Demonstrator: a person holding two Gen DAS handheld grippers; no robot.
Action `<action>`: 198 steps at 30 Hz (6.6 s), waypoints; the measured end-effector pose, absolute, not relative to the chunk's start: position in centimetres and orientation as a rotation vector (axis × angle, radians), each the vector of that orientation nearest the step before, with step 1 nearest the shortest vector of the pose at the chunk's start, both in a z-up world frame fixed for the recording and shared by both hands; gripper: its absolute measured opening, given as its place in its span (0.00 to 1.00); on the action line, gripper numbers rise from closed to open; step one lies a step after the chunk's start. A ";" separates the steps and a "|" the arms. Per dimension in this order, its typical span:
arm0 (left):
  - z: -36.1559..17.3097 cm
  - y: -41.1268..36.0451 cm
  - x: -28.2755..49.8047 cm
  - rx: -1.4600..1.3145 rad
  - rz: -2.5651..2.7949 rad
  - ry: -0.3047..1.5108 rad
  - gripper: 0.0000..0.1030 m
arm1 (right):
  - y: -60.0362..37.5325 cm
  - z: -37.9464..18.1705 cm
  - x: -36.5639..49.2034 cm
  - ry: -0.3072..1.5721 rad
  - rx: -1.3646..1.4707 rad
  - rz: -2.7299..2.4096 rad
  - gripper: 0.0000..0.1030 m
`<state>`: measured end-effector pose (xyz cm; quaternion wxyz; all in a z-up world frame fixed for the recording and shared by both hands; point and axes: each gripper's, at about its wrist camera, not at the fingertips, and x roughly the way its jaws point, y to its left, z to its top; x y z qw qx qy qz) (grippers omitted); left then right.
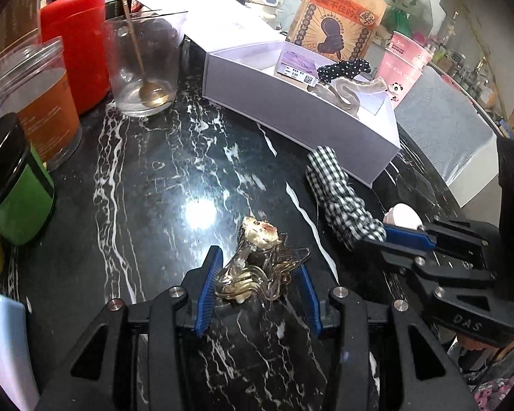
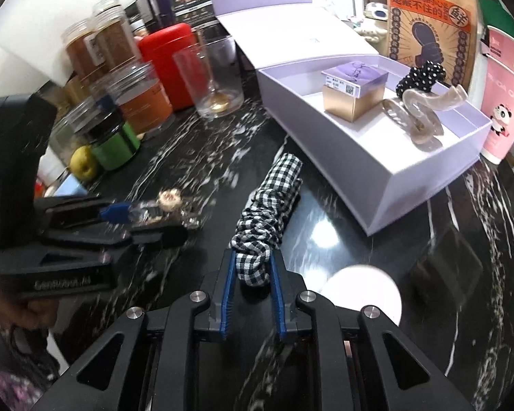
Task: Organize rigid objects
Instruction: 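Lift the gold hair clip with the left tool while the right tool lifts the gingham scrunchie, then carry the gold clip with the left tool while the right tool carries the gingham scrunchie into the box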
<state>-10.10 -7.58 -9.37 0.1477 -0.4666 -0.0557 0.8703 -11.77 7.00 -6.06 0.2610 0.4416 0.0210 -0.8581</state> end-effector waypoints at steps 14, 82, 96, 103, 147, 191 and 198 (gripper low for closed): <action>-9.5 -5.7 -8.2 -1.306 2.454 -0.031 0.42 | 8.9 -5.8 -7.7 0.056 1.236 -2.279 0.26; -6.7 1.6 -8.8 -1.169 2.369 0.110 0.33 | 13.5 -3.0 -7.3 -0.175 1.224 -2.483 0.20; -6.3 0.7 -7.8 -1.158 2.341 0.017 0.34 | 14.6 -3.3 -6.6 -0.211 1.234 -2.486 0.20; -7.0 0.9 -7.6 -1.202 2.392 0.057 0.88 | 14.8 -3.3 -6.5 -0.201 1.229 -2.501 0.20; -7.2 2.6 -7.6 -1.232 2.401 0.079 0.40 | 16.0 -3.6 -6.1 -0.229 1.233 -2.506 0.20; 1.1 2.6 -13.6 -0.991 2.467 0.052 0.40 | 15.3 5.0 -12.5 -0.095 0.973 -2.465 0.20; 1.4 3.0 -16.3 -0.986 2.452 0.061 0.40 | 16.0 5.1 -15.1 -0.100 0.969 -2.473 0.20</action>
